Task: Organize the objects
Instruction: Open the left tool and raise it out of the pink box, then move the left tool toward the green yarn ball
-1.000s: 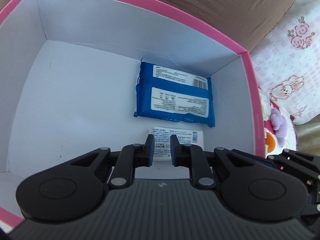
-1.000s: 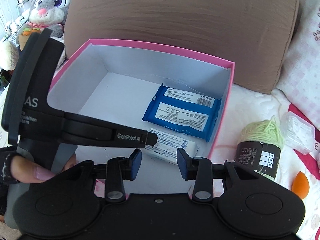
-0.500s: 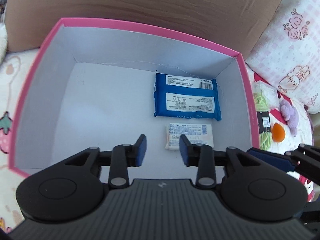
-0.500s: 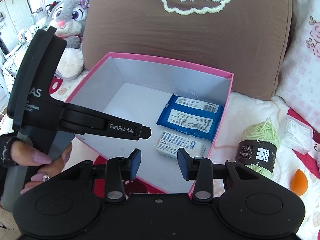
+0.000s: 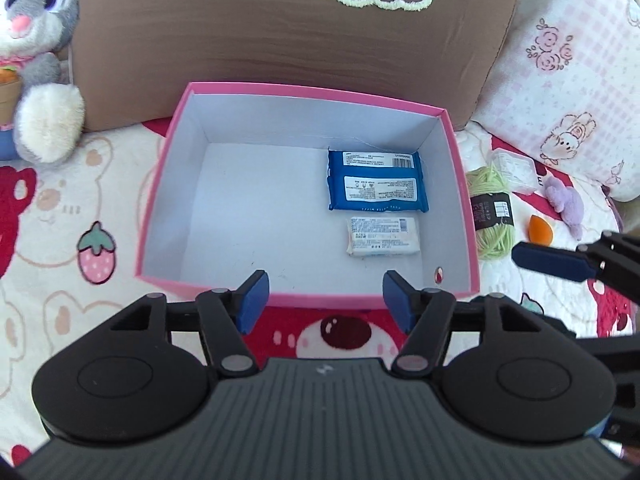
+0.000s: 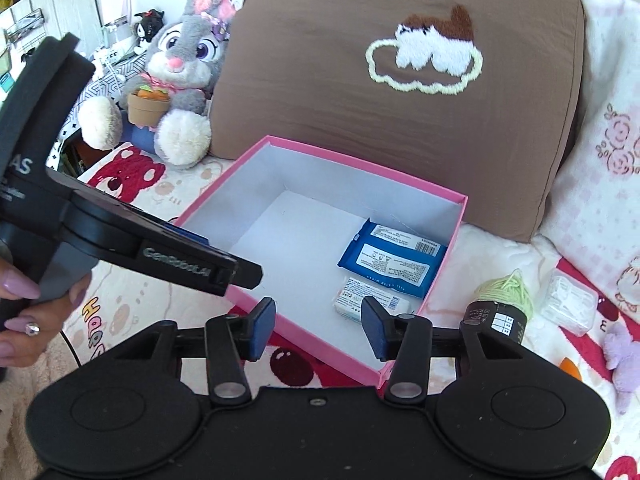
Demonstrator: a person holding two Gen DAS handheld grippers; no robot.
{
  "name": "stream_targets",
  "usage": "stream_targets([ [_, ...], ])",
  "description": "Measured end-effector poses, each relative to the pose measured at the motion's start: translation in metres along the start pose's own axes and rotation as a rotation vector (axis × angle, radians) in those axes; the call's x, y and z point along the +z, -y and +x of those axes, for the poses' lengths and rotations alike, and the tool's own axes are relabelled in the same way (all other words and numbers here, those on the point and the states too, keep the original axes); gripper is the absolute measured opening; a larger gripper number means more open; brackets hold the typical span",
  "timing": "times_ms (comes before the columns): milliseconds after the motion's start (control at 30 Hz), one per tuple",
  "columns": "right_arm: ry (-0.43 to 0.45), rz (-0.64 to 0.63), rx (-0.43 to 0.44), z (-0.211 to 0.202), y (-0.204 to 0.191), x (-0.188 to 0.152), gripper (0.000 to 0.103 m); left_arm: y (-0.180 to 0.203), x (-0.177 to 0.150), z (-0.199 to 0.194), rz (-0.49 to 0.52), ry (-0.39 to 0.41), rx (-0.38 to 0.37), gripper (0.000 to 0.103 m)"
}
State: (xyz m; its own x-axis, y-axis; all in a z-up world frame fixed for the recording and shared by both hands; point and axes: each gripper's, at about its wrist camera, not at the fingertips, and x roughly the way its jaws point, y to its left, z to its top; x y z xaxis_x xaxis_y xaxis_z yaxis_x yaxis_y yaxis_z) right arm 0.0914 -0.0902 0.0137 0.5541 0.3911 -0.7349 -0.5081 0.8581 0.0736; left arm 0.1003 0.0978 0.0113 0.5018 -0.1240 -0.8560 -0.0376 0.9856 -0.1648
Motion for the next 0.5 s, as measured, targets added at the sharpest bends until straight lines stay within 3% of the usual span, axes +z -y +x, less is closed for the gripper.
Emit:
stream_targets([
  [200,-0.01,-0.061,0.044,-0.03,-0.011,-0.007,0.064,0.012,-0.026,-0.046,0.028,0.065,-0.013,0.072],
  [500,0.05,-0.133,-0.023,-0.081,-0.018,-0.024,0.082,0.036,-0.048,-0.1,0.062,0.162,-0.041,0.086],
])
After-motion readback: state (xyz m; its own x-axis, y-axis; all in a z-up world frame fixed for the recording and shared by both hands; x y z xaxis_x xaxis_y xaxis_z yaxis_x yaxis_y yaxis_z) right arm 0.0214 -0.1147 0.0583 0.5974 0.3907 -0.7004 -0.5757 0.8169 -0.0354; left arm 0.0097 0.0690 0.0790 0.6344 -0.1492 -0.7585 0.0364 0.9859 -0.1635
